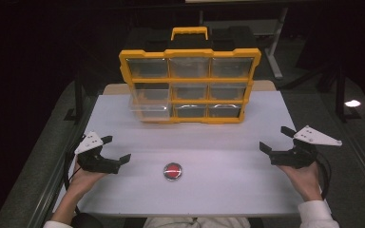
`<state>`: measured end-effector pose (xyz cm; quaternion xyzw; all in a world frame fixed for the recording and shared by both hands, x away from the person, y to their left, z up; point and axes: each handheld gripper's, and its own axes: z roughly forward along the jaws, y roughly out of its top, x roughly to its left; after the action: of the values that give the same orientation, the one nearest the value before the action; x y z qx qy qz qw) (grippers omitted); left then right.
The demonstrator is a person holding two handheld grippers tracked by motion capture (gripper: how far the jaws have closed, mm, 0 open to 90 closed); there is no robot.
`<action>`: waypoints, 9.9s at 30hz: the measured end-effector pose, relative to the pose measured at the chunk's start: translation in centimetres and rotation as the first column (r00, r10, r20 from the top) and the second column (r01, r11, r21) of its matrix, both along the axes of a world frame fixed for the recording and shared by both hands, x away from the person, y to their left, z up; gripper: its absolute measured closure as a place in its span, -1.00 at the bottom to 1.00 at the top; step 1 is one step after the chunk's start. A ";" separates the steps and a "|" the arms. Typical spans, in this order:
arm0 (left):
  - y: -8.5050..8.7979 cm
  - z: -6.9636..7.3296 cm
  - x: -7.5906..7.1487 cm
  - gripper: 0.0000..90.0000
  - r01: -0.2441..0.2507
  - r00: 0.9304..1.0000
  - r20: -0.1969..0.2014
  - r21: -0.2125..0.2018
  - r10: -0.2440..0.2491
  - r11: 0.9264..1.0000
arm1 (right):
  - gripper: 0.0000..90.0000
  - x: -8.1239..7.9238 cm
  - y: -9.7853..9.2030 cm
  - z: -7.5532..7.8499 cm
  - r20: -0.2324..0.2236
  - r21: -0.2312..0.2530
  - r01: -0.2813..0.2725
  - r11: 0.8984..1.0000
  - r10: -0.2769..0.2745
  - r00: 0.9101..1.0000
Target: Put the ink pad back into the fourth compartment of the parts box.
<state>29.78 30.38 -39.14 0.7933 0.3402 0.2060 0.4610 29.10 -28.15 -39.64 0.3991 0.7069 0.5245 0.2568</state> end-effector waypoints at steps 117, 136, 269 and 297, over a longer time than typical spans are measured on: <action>-16.4 -4.4 2.7 -0.87 0.509 0.852 -0.328 0.341 -0.407 0.790 | -1.00 0.0 0.1 -0.5 -0.037 -0.016 -0.006 1.000 0.005 0.999; -16.1 -4.4 2.7 -0.49 0.537 0.834 -0.351 0.332 -0.427 0.776 | -1.00 0.0 0.0 -0.6 -0.046 -0.018 -0.009 1.000 0.008 0.999; -7.9 14.3 5.1 -0.34 0.300 0.953 -0.040 0.239 -0.299 0.924 | -1.00 0.1 -0.3 -0.9 -0.065 -0.019 -0.013 1.000 0.012 0.998; -8.3 15.7 10.1 -0.34 0.238 0.971 -0.077 0.259 -0.225 0.936 | -1.00 0.1 -0.1 -0.9 -0.070 -0.033 -0.020 0.999 0.018 0.997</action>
<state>39.84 22.05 -23.48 0.8870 0.2242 0.1757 0.3635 29.17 -28.24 -40.55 0.4061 0.7281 0.5004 0.2336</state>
